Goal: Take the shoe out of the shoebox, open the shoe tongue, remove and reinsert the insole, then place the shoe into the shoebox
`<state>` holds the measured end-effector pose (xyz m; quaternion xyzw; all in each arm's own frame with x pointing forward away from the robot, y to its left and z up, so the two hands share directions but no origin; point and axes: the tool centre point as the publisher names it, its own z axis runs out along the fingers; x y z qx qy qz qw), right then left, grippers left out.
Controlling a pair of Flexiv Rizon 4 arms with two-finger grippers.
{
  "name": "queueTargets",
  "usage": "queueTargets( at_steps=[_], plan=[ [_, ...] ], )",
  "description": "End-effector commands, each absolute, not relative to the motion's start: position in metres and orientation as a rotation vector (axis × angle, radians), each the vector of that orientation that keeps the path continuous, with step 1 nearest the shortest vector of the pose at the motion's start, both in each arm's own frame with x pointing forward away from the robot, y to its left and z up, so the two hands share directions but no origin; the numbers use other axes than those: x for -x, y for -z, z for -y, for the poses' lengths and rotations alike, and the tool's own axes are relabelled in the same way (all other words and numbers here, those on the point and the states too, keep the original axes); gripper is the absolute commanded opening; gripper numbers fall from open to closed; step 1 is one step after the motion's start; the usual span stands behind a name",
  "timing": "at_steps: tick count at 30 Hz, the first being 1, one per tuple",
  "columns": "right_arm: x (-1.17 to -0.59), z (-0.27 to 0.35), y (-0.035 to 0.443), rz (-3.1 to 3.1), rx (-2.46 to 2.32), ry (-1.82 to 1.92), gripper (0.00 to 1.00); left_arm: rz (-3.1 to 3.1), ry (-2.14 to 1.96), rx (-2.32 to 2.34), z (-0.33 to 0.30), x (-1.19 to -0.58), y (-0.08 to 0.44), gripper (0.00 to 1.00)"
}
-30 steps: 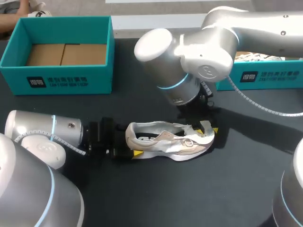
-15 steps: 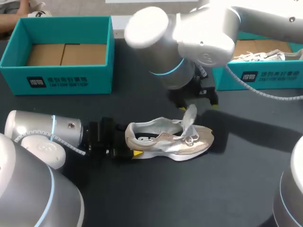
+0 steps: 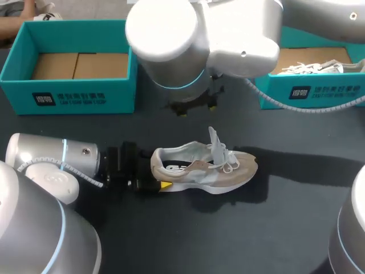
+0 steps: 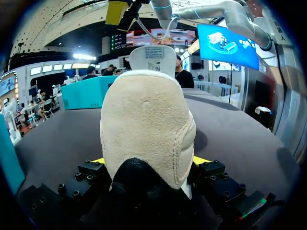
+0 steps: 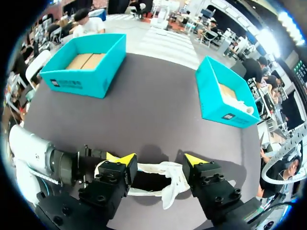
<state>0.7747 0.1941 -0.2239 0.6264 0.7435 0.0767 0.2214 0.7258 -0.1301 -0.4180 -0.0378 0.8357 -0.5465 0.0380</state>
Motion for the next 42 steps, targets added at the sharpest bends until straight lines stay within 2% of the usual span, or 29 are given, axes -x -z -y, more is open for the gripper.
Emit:
queueTargets(
  at_steps=[1, 6, 9, 30, 42],
  plan=[
    [-0.761, -0.225, 0.229, -2.872, -0.810, -0.180, 0.00, -2.562, 1.675, 0.117, 0.131, -0.724, 0.421, 0.00],
    [-0.736, -0.223, 0.248, -3.105, -0.564, 0.169, 0.00, -2.562, 1.675, 0.117, 0.131, -0.724, 0.421, 0.00],
    [-0.726, -0.213, 0.255, -3.141, -0.616, 0.348, 0.00, -2.562, 1.675, 0.117, 0.131, -0.724, 0.421, 0.00],
    [-0.726, -0.213, 0.255, -3.141, -0.616, 0.348, 0.00, -2.562, 1.675, 0.117, 0.131, -0.724, 0.421, 0.00],
    [-0.732, -0.203, 0.319, -3.151, -0.492, 0.187, 0.00, -2.562, 1.675, 0.117, 0.131, -0.724, 0.421, 0.00]
  ],
)
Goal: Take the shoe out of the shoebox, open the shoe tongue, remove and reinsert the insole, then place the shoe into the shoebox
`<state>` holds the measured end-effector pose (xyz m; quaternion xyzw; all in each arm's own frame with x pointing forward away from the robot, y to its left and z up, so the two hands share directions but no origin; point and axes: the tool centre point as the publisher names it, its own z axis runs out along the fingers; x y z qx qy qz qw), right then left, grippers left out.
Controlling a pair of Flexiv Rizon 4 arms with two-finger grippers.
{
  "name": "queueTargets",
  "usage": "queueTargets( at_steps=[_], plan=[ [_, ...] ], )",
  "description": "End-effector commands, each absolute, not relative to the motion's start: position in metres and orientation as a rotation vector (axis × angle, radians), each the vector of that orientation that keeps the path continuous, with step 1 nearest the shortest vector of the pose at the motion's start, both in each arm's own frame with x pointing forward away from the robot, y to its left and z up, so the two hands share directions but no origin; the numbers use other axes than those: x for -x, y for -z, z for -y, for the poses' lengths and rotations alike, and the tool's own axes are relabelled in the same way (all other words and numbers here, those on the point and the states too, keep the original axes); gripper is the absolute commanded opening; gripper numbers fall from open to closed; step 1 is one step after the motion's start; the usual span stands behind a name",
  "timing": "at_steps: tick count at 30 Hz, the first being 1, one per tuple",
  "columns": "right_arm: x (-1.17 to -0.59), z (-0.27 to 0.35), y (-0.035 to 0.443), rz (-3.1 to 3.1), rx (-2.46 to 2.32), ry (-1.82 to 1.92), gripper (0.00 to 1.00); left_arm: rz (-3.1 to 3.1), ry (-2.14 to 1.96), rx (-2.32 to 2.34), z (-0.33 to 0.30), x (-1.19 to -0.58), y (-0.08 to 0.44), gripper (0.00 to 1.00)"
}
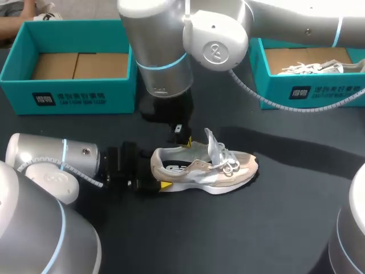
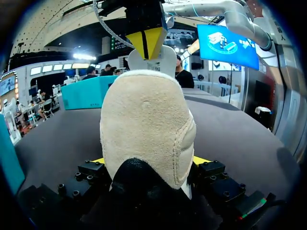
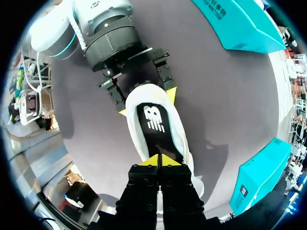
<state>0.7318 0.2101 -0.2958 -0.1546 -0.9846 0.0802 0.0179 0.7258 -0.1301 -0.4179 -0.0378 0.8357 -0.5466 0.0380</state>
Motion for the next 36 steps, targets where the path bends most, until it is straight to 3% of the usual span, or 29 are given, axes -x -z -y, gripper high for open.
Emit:
queueTargets(
  at_steps=[1, 16, 18, 20, 36],
  plan=[
    [-0.733, -0.204, 0.325, 3.043, 0.467, -0.185, 0.00, -2.562, 1.675, 0.117, 0.131, -0.724, 0.421, 0.00],
    [-0.737, -0.202, 0.376, 3.054, 0.440, -0.091, 0.00, -2.562, 1.675, 0.117, 0.131, -0.724, 0.421, 0.00],
    [-0.737, -0.200, 0.377, 3.051, 0.449, -0.096, 0.31, -2.562, 1.675, 0.117, 0.131, -0.724, 0.421, 0.00],
    [-0.738, -0.197, 0.377, 3.057, 0.459, -0.091, 0.33, -2.562, 1.675, 0.117, 0.131, -0.724, 0.421, 0.00],
    [-0.736, -0.209, 0.415, 3.015, 0.351, -0.101, 0.20, -2.562, 1.675, 0.117, 0.131, -0.724, 0.421, 0.00]
  ],
)
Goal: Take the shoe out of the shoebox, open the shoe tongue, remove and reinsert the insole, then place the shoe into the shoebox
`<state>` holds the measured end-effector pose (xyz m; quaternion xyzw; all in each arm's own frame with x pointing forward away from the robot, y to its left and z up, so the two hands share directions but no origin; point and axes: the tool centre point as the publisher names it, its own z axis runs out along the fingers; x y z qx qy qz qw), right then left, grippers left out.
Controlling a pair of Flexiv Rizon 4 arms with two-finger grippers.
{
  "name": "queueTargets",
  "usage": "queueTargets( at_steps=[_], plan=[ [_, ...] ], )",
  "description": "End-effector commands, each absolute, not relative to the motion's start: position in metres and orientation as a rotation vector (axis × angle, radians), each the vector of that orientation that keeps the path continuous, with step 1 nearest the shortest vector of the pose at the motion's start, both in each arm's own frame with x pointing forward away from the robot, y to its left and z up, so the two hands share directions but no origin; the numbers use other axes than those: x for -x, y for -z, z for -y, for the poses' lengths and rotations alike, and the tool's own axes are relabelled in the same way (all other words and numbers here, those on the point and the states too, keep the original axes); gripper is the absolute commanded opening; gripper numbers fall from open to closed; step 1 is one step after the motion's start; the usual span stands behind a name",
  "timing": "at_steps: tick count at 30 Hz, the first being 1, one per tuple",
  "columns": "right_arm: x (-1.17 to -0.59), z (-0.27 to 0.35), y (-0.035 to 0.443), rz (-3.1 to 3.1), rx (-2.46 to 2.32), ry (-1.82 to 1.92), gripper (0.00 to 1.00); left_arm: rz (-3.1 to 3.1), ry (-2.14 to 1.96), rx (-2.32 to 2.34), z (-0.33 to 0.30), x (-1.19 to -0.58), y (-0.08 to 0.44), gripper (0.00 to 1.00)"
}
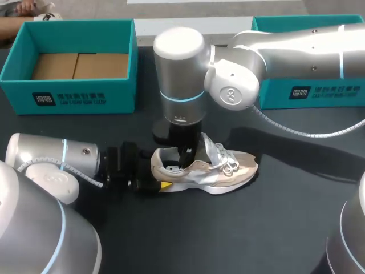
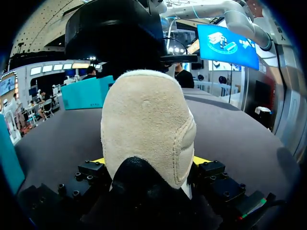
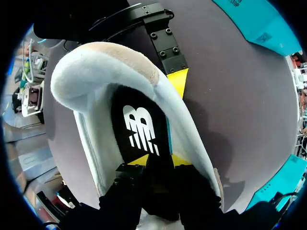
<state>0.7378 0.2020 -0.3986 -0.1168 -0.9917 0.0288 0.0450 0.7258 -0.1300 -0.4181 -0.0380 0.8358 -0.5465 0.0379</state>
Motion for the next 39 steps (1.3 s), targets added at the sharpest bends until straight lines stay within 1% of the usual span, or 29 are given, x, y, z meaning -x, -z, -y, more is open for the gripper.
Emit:
queueTargets(
  at_steps=[1, 2, 3, 10, 15, 21, 29, 34, 39],
  plan=[
    [-0.733, -0.209, 0.417, 3.004, 0.344, -0.096, 0.17, -2.562, 1.675, 0.117, 0.131, -0.724, 0.421, 0.00],
    [-0.730, -0.209, 0.418, 2.994, 0.354, -0.096, 0.10, -2.562, 1.675, 0.117, 0.131, -0.724, 0.421, 0.00],
    [-0.727, -0.209, 0.419, 2.991, 0.364, -0.094, 0.00, -2.562, 1.675, 0.117, 0.131, -0.724, 0.421, 0.00],
    [-0.719, -0.207, 0.414, 2.999, 0.404, -0.100, 0.00, -2.562, 1.675, 0.117, 0.131, -0.724, 0.421, 0.00],
    [-0.719, -0.200, 0.390, 3.046, 0.518, -0.006, 0.00, -2.562, 1.675, 0.117, 0.131, -0.724, 0.421, 0.00],
    [-0.720, -0.178, 0.356, 3.103, 0.693, 0.074, 0.00, -2.562, 1.675, 0.117, 0.131, -0.724, 0.421, 0.00],
    [-0.729, -0.166, 0.321, 3.151, 0.737, 0.192, 0.00, -2.562, 1.675, 0.117, 0.131, -0.724, 0.421, 0.00],
    [-0.744, -0.178, 0.302, 3.188, 0.642, 0.291, 0.00, -2.562, 1.675, 0.117, 0.131, -0.724, 0.421, 0.00],
    [-0.759, -0.196, 0.293, 3.216, 0.542, 0.300, 0.00, -2.562, 1.675, 0.117, 0.131, -0.724, 0.421, 0.00]
  ],
)
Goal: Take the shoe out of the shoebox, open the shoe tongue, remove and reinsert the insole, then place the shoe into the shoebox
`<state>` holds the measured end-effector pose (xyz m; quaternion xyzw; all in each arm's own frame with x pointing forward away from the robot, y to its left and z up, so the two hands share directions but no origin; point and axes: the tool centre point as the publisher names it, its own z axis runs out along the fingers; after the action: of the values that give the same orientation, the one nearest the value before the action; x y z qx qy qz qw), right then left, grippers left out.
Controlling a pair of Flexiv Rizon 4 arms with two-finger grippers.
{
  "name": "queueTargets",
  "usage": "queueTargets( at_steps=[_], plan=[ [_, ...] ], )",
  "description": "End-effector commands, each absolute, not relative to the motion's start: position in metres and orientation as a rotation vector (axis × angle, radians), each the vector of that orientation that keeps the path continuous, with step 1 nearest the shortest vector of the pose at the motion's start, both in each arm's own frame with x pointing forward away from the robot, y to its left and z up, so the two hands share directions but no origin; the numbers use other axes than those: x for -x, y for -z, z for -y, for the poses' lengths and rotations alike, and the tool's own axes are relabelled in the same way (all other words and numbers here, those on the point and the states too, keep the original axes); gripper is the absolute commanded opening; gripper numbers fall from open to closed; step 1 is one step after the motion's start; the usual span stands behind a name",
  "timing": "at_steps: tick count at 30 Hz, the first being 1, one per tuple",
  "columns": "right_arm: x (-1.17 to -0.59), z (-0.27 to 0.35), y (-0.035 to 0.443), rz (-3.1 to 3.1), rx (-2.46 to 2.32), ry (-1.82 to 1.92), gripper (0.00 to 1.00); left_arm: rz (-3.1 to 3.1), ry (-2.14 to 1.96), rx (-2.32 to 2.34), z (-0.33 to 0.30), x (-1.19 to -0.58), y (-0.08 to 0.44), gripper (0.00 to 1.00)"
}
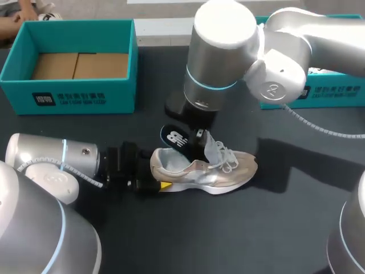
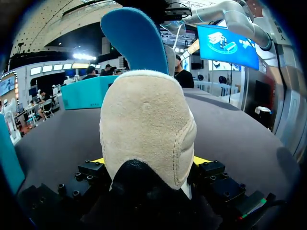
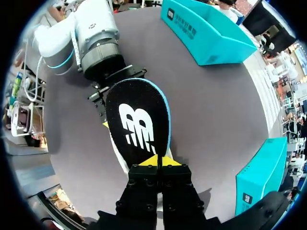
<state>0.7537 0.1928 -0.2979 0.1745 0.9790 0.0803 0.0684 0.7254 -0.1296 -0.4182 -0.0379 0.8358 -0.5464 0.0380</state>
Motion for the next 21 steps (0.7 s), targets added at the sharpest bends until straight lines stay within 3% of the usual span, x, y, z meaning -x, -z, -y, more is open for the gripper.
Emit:
queueTargets(
  at_steps=[1, 20, 21],
  plan=[
    [-0.761, -0.201, 0.293, -2.966, -0.461, -0.285, 0.00, -2.562, 1.675, 0.117, 0.131, -0.724, 0.421, 0.00],
    [-0.762, -0.245, 0.302, -3.073, -0.353, -0.397, 0.00, -2.562, 1.675, 0.117, 0.131, -0.724, 0.421, 0.00],
    [-0.761, -0.244, 0.299, -3.083, -0.353, -0.423, 0.06, -2.562, 1.675, 0.117, 0.131, -0.724, 0.421, 0.00]
  ],
)
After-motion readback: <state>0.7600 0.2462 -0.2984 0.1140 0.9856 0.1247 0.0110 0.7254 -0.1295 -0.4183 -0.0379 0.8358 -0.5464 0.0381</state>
